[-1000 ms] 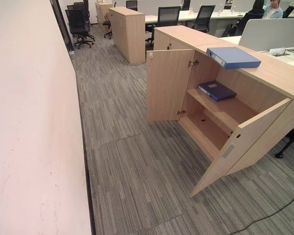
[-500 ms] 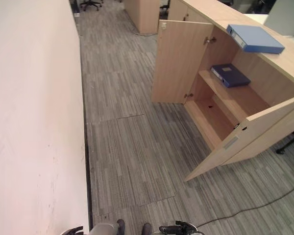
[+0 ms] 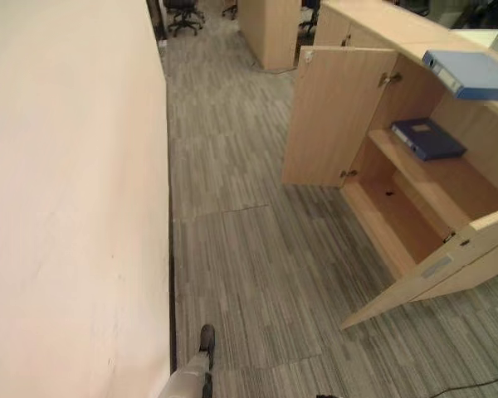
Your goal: Put the empty folder in the office cabinet
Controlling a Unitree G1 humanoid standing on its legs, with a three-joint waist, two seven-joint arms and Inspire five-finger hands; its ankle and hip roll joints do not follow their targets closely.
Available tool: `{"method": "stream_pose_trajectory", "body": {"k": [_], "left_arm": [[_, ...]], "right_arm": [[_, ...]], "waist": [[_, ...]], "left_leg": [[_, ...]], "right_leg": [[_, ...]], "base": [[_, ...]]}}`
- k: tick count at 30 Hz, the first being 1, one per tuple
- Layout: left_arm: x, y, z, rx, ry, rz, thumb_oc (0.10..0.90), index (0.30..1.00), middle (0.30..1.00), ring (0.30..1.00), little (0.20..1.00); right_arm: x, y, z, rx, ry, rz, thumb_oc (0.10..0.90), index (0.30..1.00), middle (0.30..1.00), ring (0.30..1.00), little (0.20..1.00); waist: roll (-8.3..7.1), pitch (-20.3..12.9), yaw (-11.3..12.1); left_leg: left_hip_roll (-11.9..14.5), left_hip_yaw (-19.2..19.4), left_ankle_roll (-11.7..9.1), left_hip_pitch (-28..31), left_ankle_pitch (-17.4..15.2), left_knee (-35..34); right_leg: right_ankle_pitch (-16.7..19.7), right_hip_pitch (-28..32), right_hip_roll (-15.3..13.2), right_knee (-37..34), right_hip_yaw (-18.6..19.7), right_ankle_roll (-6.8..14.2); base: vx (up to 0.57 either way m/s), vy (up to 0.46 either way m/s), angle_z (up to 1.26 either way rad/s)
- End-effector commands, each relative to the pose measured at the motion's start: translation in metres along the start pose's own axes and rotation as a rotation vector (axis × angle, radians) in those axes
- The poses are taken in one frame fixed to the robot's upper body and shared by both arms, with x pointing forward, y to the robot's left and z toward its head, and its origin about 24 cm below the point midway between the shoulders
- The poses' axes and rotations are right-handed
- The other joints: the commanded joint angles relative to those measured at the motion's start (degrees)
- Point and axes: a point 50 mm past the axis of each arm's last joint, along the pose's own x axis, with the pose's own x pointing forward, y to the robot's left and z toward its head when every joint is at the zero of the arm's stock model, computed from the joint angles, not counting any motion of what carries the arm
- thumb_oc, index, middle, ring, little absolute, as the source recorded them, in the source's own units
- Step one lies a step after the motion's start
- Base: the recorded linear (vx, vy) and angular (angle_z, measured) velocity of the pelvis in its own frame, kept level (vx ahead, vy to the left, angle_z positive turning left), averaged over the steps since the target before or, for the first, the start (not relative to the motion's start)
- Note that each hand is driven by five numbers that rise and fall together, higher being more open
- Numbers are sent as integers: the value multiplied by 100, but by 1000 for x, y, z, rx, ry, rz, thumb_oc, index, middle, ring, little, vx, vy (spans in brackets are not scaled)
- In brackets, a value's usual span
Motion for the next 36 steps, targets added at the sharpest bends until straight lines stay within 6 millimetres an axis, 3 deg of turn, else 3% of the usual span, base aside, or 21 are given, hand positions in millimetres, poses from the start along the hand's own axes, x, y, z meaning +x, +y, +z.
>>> {"method": "stream_pose_trajectory", "body": {"k": [1, 3, 4, 5, 7, 8, 9, 11, 12, 13, 14, 15, 17, 18, 19, 22, 23, 26, 29, 32, 36], "left_arm": [[-4, 42, 38, 35, -145, 124, 800, 900, 900, 900, 900], [-5, 44, 40, 46, -148, 129, 800, 900, 900, 900, 900], [-5, 44, 40, 46, -148, 129, 800, 900, 900, 900, 900], [-5, 46, 40, 57, -146, 130, 800, 900, 900, 900, 900], [-5, 47, 40, 61, -144, 129, 800, 900, 900, 900, 900], [-5, 47, 40, 61, -144, 129, 800, 900, 900, 900, 900], [-5, 48, 43, 78, -146, 133, 800, 900, 900, 900, 900], [-6, 51, 45, 95, -145, 141, 800, 900, 900, 900, 900], [-6, 54, 44, 101, -141, 149, 800, 900, 900, 900, 900], [-6, 54, 45, 104, -143, 149, 800, 900, 900, 900, 900], [-6, 54, 45, 104, -143, 149, 800, 900, 900, 900, 900], [-6, 53, 48, 104, -152, 146, 800, 900, 900, 900, 900], [-6, 52, 47, 103, -151, 142, 800, 900, 900, 900, 900], [-5, 49, 43, 101, -143, 134, 800, 900, 900, 900, 900], [-5, 49, 43, 101, -143, 134, 800, 900, 900, 900, 900], [-5, 49, 41, 99, -137, 138, 800, 900, 900, 900, 900], [-5, 49, 41, 99, -137, 137, 800, 900, 900, 900, 900], [-5, 51, 38, 91, -124, 141, 800, 900, 900, 900, 900], [-5, 48, 32, 96, -108, 136, 800, 900, 900, 900, 900], [-4, 47, 29, 88, -99, 130, 800, 900, 900, 900, 900], [-4, 42, 32, 93, -107, 121, 800, 900, 900, 900, 900]], "right_arm": [[0, 7, -1, -103, 17, 43, 800, 900, 900, 900, 900], [1, 9, 0, -114, 16, 53, 800, 900, 900, 900, 900], [1, 9, 0, -114, 16, 53, 800, 900, 900, 900, 900], [1, 10, 6, -122, -1, 60, 800, 900, 900, 900, 900], [1, 9, 14, -127, -26, 64, 800, 900, 900, 900, 900], [1, 9, 14, -127, -26, 64, 800, 900, 900, 900, 900], [0, 9, 27, -133, -66, 60, 800, 900, 900, 900, 900], [-1, 7, 36, -130, -100, 51, 800, 900, 900, 900, 900], [-1, 8, 39, -121, -116, 52, 800, 900, 900, 900, 900], [-1, 9, 42, -116, -125, 53, 800, 900, 900, 900, 900], [-1, 9, 42, -116, -125, 53, 800, 900, 900, 900, 900], [-2, 9, 51, -85, -160, 54, 800, 900, 900, 900, 900], [-2, 9, 53, -65, -167, 52, 800, 900, 900, 900, 900], [-3, 8, 58, -8, -188, 53, 800, 900, 900, 900, 900], [-3, 8, 58, -8, -188, 52, 800, 900, 900, 900, 900], [-3, 11, 59, 49, -197, 62, 800, 900, 900, 900, 900], [-3, 10, 59, 49, -197, 62, 800, 900, 900, 900, 900], [-2, 11, 54, 136, -185, 68, 800, 900, 900, 900, 900], [-2, 8, 45, 180, -168, 64, 800, 900, 900, 900, 900], [-1, 3, 31, 187, -127, 51, 800, 900, 900, 900, 900], [-1, -4, 16, 162, -71, 25, 800, 900, 900, 900, 900]], "waist": [[-263, -189, 127], [-377, -263, 180], [-378, -262, 180], [-484, -316, 242], [-474, -346, 288], [-474, -349, 290], [-444, -295, 227], [-357, -188, 104], [-350, -113, 25], [-287, -54, -42], [-288, -54, -42], [-101, 123, -187], [-44, 220, -246], [30, 414, -406], [39, 425, -410], [-110, 585, -581], [-105, 593, -582], [-292, 529, -730], [-355, 366, -790], [-359, 171, -840], [-233, 64, -897]], "left_leg": [[-294, 97, 170, -696, 280, 50], [-526, 177, 328, -570, 64, 50], [-527, 177, 328, -570, 64, 50], [-834, 259, 520, -418, -180, 55], [-1069, 301, 703, -225, -394, 50], [-1067, 303, 703, -227, -394, 50], [-1333, 215, 889, 23, -636, 50], [-1527, 80, 1041, 354, -908, 50], [-1592, -9, 1049, 551, -1124, 50], [-1572, -62, 1064, 664, -1194, 50], [-1573, -62, 1063, 664, -1194, 50], [-1479, -213, 1084, 889, -1233, 50], [-1453, -266, 1086, 1010, -1268, 50], [-1382, -379, 1041, 1248, -1287, 50], [-1373, -383, 1038, 1262, -1290, 50], [-1400, -548, 901, 1623, -1461, 50], [-1394, -549, 899, 1634, -1465, 50], [-1449, -690, 796, 1905, -1715, 50], [-1437, -840, 786, 2109, -1915, 50], [-1316, -1023, 768, 2327, -2117, 50], [-917, -1133, 629, 2415, -2182, 50]], "right_leg": [[-202, 668, -345, 39, -294, 544], [-58, 668, -681, 261, -382, 738], [-58, 669, -681, 261, -382, 738], [387, 579, -1088, 735, -555, 954], [910, 221, -1434, 1546, -657, 1046], [911, 217, -1433, 1546, -655, 1046], [1589, -158, -1700, 2690, -744, 946], [1916, -588, -1992, 3632, -931, 904], [1853, -832, -2143, 3949, -1002, 947], [1621, -1091, -2122, 4062, -1084, 848], [1621, -1091, -2123, 4063, -1084, 847], [1258, -1563, -1912, 3971, -1204, 706], [1241, -1691, -1821, 3795, -1235, 699], [1563, -2083, -1482, 2594, -1326, 677], [1571, -2057, -1470, 2573, -1336, 676], [2002, -2313, -1129, 1161, -1076, 857], [2009, -2294, -1121, 1145, -1082, 856], [2279, -2381, -866, 121, -907, 1006], [2333, -2269, -871, 138, -807, 993], [2166, -2216, -843, 403, -701, 906], [1735, -2306, -660, 834, -848, 715]], "base": [[471, 326, -50], [269, 219, -20], [327, 325, 8], [262, 296, 0], [216, 306, 9], [195, 374, 23], [185, 361, 12], [227, 380, 28], [203, 219, 63], [145, 112, 54], [128, 72, 51], [115, 25, 56], [111, -31, 55], [72, -82, 33], [137, -132, 18], [182, -108, 4], [172, -78, -3], [276, -109, 39], [250, -85, 42], [396, -173, -2], [217, -160, 12]]}}
